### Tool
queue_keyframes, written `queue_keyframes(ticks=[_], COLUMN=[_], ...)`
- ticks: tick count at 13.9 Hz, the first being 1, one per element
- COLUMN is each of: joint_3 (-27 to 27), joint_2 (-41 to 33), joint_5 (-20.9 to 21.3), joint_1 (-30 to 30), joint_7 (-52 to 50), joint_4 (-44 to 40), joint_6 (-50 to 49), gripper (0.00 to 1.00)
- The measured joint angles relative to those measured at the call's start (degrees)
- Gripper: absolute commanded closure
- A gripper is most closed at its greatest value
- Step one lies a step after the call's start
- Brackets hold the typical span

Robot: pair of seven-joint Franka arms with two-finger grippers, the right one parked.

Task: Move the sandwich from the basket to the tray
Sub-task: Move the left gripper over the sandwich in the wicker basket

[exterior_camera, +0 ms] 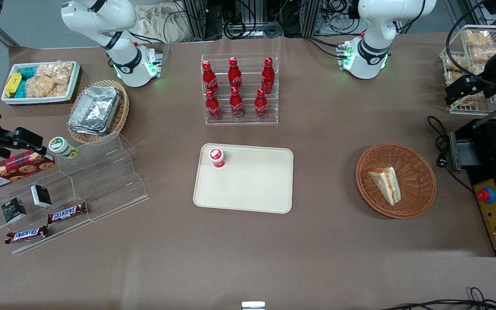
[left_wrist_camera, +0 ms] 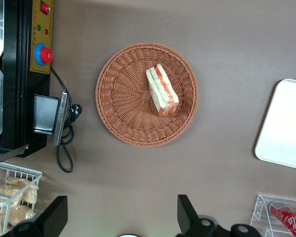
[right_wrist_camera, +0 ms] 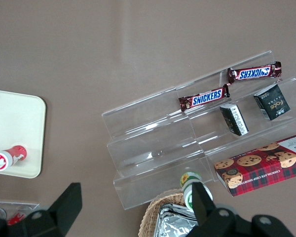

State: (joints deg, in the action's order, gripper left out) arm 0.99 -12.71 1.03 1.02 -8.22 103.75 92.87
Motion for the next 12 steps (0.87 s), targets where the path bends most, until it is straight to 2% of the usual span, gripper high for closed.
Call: queue_keyframes(ticks=[7,12], joint_3=[-0.21,-0.27], joint_2=[1.67,11.43], joint_5=[1.08,1.61], joint_1=[0.11,0.12], joint_7=[-0.48,-2.19], joint_4=[0.02,0.21], joint_6=[-0.23,3.08], gripper=[0.0,0.0])
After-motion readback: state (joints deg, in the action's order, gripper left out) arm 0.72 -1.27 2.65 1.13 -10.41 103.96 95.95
